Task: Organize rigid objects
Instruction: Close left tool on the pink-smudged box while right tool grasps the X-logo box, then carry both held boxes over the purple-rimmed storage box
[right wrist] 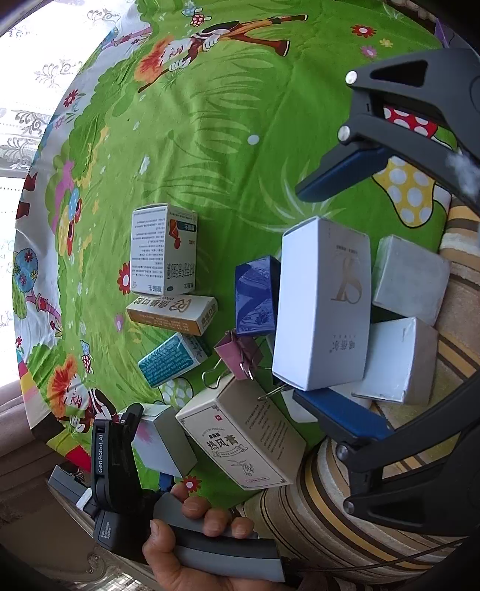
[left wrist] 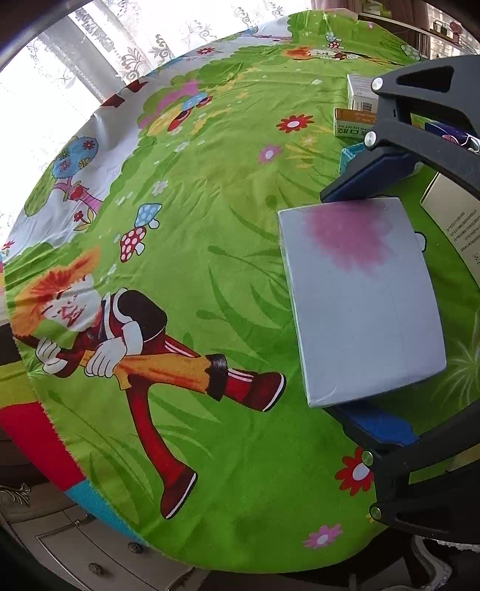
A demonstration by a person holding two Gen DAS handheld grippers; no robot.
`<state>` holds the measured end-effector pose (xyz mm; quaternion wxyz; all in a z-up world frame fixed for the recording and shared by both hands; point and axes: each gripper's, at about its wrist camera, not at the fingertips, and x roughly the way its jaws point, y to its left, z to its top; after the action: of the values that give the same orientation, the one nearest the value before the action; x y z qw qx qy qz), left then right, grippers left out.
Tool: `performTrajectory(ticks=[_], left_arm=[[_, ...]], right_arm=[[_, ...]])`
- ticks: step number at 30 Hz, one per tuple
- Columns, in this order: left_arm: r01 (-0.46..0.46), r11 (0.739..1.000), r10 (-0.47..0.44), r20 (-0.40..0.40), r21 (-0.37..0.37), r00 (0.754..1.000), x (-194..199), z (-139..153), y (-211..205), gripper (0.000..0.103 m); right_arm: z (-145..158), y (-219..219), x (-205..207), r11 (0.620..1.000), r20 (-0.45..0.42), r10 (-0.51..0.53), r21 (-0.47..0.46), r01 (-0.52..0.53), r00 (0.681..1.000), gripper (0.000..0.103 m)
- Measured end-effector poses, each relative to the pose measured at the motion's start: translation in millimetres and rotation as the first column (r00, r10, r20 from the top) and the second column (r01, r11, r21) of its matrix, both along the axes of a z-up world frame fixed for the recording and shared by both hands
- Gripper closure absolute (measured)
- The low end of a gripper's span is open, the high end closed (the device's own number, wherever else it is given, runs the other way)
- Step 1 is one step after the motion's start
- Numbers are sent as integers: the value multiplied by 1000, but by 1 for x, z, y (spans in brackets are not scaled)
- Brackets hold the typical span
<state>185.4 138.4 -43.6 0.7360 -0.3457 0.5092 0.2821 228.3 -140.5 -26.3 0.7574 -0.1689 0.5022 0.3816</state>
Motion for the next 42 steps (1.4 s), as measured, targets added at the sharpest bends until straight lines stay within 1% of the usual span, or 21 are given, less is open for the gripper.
performTrajectory(ticks=[1,2,3,8,12,17,23,28,32,35,39,42], left_arm=[[9,1000,-9,13,8,1000,-2,5,-3,4],[15,1000,-16,27,14,1000,-6,10,-7,4],[23,1000,-24,43,18,999,-8,14,-6,4],[53,997,-58,109,52,992,-23,38,-21,4],[82,993,-94,160,80,983,-32,55,-37,4],[139,985,-158,210,103,965,-41,73,-65,4],[216,970,-237,250,109,939,-52,86,-100,4],[296,950,-311,288,97,906,-64,94,-135,4],[364,929,-365,318,64,875,-74,95,-163,4],[415,909,-403,342,40,849,-82,96,-183,4],[495,869,-469,368,27,803,-87,99,-215,4],[566,824,-528,393,22,753,-90,102,-242,4]], right_arm=[[0,0,0,1000,-2,-1,2,1,1000,7],[-1,-1,0,1000,-7,0,3,0,1000,14],[-1,-1,0,1000,-9,-4,3,4,1000,16],[6,-11,-2,999,-1,-44,28,44,999,16],[18,-25,-5,993,24,-103,55,101,994,16],[33,-50,-14,981,77,-188,61,184,979,16],[49,-78,-30,963,129,-270,63,264,954,16],[63,-103,-50,939,172,-345,83,335,923,16],[70,-123,-67,923,202,-386,82,377,900,16],[76,-146,-78,905,208,-426,94,416,880,16],[84,-179,-91,873,216,-488,104,477,846,16],[91,-205,-102,845,229,-534,114,522,814,16]])
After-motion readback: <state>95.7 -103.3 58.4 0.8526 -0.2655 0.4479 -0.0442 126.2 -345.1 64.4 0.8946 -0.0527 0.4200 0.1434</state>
